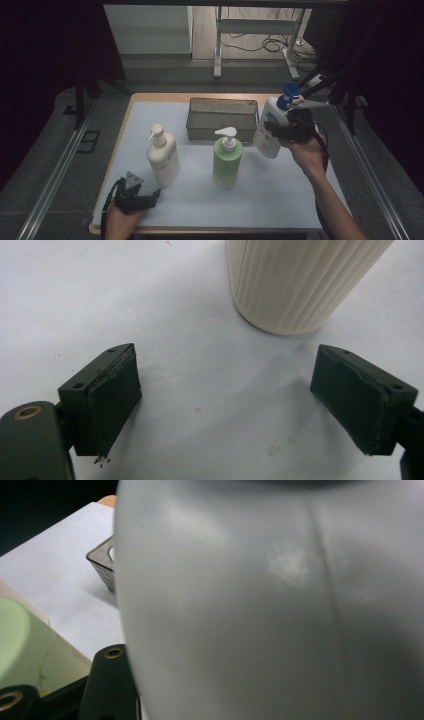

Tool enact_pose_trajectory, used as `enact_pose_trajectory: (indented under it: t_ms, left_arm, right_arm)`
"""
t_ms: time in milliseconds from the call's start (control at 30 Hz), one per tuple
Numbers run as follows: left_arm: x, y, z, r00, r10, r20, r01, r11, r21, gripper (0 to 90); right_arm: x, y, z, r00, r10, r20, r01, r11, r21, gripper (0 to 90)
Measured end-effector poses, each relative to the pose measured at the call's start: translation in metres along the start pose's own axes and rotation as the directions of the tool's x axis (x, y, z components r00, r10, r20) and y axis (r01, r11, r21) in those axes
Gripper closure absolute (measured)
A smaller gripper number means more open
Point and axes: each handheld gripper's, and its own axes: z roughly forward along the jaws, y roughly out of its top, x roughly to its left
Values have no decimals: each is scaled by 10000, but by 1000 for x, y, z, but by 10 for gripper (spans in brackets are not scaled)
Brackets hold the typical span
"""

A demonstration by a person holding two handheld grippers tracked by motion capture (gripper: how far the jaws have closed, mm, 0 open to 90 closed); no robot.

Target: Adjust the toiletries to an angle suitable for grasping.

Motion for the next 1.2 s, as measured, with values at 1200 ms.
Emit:
enact_pose_trajectory:
  t_ms: [1200]
  left_arm:
    - [0, 0, 0, 10000, -35, 6, 35, 10000, -20, 123]
  right_arm:
    - [21, 49, 57, 10000, 29, 16, -29, 10000, -81, 405]
